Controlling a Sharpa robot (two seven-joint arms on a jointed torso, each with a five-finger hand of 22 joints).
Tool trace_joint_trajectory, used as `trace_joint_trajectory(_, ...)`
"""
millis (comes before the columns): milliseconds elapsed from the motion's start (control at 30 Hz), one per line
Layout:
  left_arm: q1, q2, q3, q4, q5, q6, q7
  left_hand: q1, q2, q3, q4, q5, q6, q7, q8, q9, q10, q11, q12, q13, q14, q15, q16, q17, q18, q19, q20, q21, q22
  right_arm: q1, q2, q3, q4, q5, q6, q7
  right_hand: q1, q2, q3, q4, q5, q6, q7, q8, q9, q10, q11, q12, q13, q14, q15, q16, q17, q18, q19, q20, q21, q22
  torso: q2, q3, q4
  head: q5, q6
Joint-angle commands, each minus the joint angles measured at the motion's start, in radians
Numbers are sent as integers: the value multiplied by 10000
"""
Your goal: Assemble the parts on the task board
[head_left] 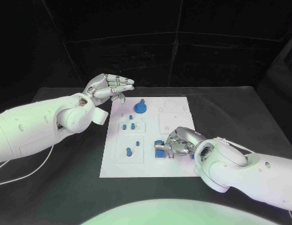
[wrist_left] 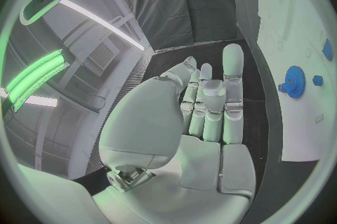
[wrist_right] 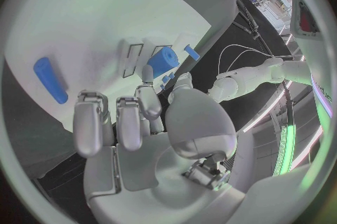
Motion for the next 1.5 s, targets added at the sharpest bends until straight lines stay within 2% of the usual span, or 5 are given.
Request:
trace_joint_trajectory(33,18,-10,8,28,41,104,16,33,48,-34,-34,51,-34,-15,35,-4,-57,-9,35,12,-80,14,-49,-12,145,-60,36,-64,-14,17,4,6,21,-256,-247,-8,-190,-36,-85,3,-39,-103,20,-61,17,-128,-3,-181,-143,688,-10,-68,800,-11,136,-19,-55,535,-1,0,-4,5,1)
trace_joint_trajectory(267,18,-17,8,29,41,110,18,33,48,-34,-34,51,-34,-15,35,-4,-57,-9,35,12,-80,14,-49,-12,145,-60,36,-64,-14,15,-75,6,158,-272,-221,195,764,15,179,-333,259,-150,41,-35,81,-197,19,-414,-290,683,19,-96,776,-2,118,17,-86,503,4,10,-7,12,0)
trace_joint_trajectory(633,18,-21,8,24,41,121,9,23,49,-49,-34,52,-46,-14,38,-5,-80,-8,51,16,-95,15,-47,-27,146,-69,39,-73,-13,14,-167,6,277,-381,-16,380,3177,-166,755,-1855,585,-110,-3,111,227,-64,-34,-307,-117,700,-27,-82,836,-17,156,-18,-53,589,-2,2,6,3,-28)
trace_joint_trajectory(1233,17,-4,8,6,41,128,-4,23,49,-49,-34,52,-46,-14,38,-5,-80,-8,51,16,-95,15,-47,-27,146,-69,39,-73,-13,15,-4,6,-41,-459,-23,396,3252,-69,818,-1946,483,-76,-12,141,250,-5,-40,-239,-41,706,-28,-69,869,-28,177,-21,-29,638,8,3,1,32,-45)
trace_joint_trajectory(1500,17,-3,8,2,41,125,-2,23,49,-49,-34,52,-46,-14,38,-5,-80,-8,51,16,-95,15,-47,-27,146,-69,39,-73,-13,16,-395,7,195,-431,-635,910,3296,-52,825,-2023,558,-315,70,-25,186,-69,9,-366,-120,704,-7,-75,868,-20,154,-17,-58,594,-11,1,-18,-9,-30)
